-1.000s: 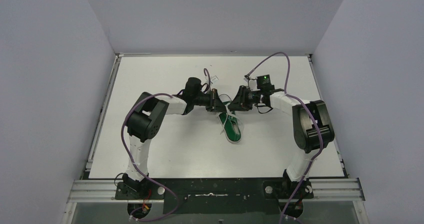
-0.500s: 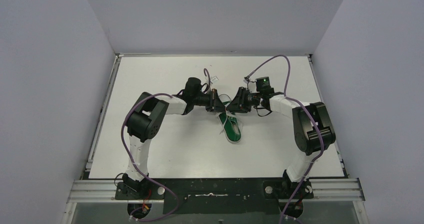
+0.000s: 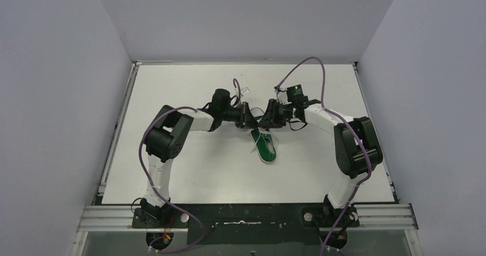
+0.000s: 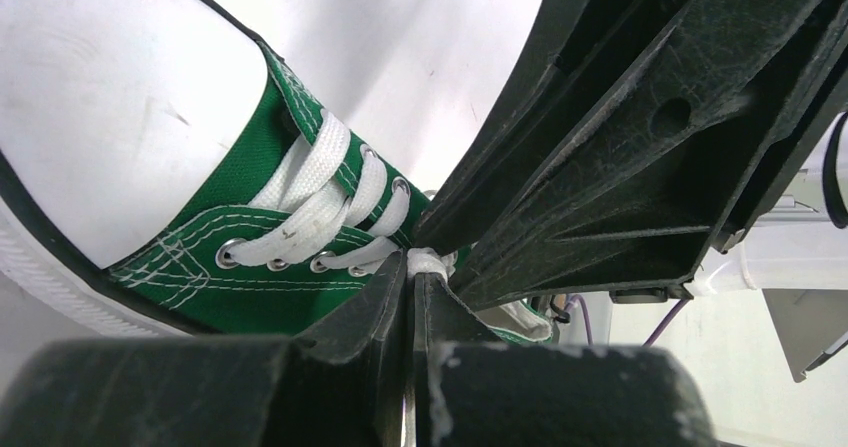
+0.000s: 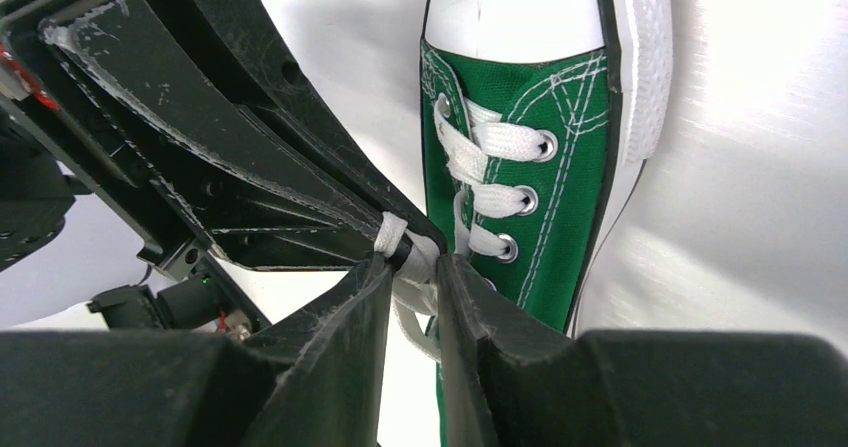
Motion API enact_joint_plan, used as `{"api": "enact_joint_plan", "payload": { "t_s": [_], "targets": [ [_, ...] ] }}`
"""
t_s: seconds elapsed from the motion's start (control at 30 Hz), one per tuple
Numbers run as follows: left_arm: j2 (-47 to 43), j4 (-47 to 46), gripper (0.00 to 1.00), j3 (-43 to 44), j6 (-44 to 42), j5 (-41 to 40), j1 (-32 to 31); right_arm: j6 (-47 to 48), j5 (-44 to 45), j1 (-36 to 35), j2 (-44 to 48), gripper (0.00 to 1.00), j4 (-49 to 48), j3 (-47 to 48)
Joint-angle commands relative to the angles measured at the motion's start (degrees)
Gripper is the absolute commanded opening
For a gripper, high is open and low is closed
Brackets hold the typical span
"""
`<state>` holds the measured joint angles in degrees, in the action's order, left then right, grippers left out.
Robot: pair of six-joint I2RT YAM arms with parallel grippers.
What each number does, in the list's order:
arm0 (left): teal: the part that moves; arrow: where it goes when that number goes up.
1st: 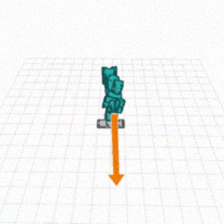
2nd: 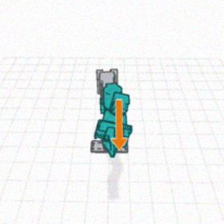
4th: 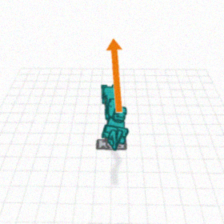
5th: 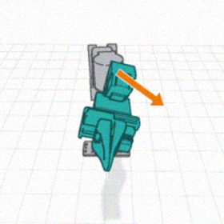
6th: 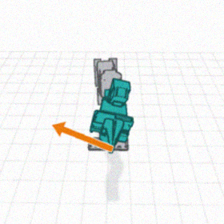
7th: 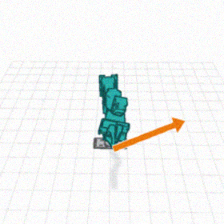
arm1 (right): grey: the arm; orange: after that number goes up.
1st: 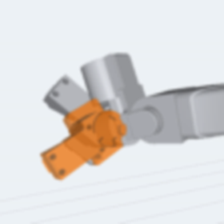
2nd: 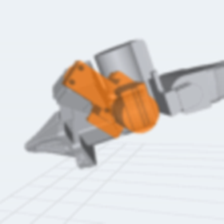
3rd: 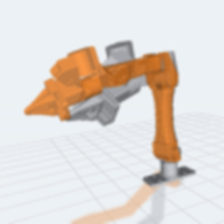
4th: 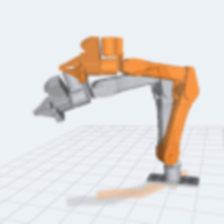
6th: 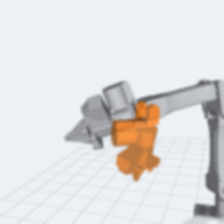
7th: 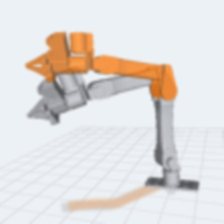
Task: Tie the shoes
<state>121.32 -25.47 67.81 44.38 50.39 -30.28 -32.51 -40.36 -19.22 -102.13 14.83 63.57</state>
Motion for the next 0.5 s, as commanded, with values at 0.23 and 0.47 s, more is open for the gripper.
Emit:
{"api": "enact_joint_plan", "payload": {
  "t_s": [0.23, 0.47],
  "targets": [
    [-2.33, -6.45, 0.0, 0.58, 0.62, 1.53, -0.22, 8.89, 12.04, -1.84, 1.93, 0.0, 13.5, 6.59],
    [-2.62, -4.96, 0.03, -0.15, -0.47, 1.42, -0.06, 16.52, 23.36, -4.05, 3.43, 0.0, 25.17, 12.72]
  ]
}}
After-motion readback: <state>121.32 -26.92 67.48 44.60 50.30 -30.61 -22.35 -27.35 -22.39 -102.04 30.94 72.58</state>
